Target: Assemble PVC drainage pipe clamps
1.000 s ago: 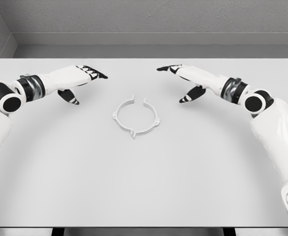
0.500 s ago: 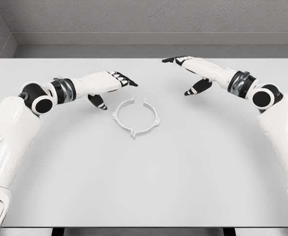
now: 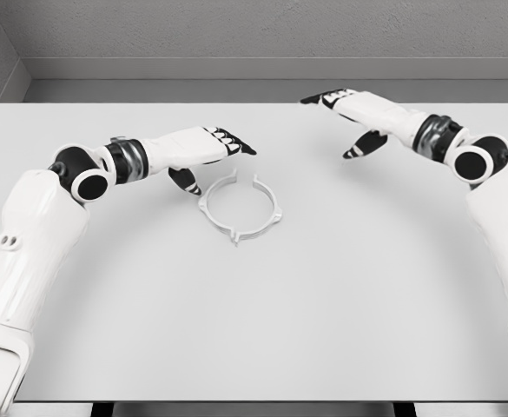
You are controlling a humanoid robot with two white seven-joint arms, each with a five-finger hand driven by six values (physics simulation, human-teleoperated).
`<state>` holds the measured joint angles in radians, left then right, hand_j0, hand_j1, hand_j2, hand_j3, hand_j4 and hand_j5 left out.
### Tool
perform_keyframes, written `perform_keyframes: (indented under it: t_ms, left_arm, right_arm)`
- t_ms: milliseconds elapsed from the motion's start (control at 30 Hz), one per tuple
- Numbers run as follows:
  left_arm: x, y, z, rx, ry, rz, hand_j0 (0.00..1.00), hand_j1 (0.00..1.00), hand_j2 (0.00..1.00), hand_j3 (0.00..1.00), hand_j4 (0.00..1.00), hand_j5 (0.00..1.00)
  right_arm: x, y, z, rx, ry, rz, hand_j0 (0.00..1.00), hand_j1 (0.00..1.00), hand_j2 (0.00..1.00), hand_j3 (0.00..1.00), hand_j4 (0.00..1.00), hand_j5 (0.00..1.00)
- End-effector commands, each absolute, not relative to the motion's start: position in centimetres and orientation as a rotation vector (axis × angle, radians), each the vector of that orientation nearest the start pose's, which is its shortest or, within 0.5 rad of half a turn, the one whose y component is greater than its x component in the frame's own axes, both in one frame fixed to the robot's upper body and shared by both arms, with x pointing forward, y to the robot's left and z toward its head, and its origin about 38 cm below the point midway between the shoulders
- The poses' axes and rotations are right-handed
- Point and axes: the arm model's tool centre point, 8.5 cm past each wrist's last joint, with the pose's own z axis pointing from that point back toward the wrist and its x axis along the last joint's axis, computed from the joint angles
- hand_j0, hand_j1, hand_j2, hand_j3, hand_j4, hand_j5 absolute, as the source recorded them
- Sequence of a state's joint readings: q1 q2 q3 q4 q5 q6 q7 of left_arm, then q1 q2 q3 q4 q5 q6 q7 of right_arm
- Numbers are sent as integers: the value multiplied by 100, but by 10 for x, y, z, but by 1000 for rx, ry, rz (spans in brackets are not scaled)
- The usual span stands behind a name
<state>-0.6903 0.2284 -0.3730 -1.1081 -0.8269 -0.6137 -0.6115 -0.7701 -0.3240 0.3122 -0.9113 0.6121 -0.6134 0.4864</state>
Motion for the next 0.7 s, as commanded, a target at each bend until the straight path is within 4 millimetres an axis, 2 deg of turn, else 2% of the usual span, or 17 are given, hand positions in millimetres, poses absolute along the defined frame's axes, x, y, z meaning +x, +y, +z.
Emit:
perform_keyframes:
  t_ms: [0, 500, 667]
  left_arm:
    - [501, 169, 162, 370, -1448, -1997, 100, 100, 100, 100, 100, 100]
    - [500, 153, 160, 373, -1445, -2026, 100, 100, 100, 100, 100, 100]
    - [500, 154, 160, 375, -1444, -2024, 100, 100, 100, 100, 100, 100]
  right_arm:
    - [533, -256, 191, -392, -1590, 1604, 100, 100, 100, 100, 100, 100]
    - [533, -259, 194, -400, -1609, 1580, 100, 100, 100, 100, 100, 100]
    - [533, -269, 198, -416, -1621, 1541, 100, 100, 100, 100, 100, 100]
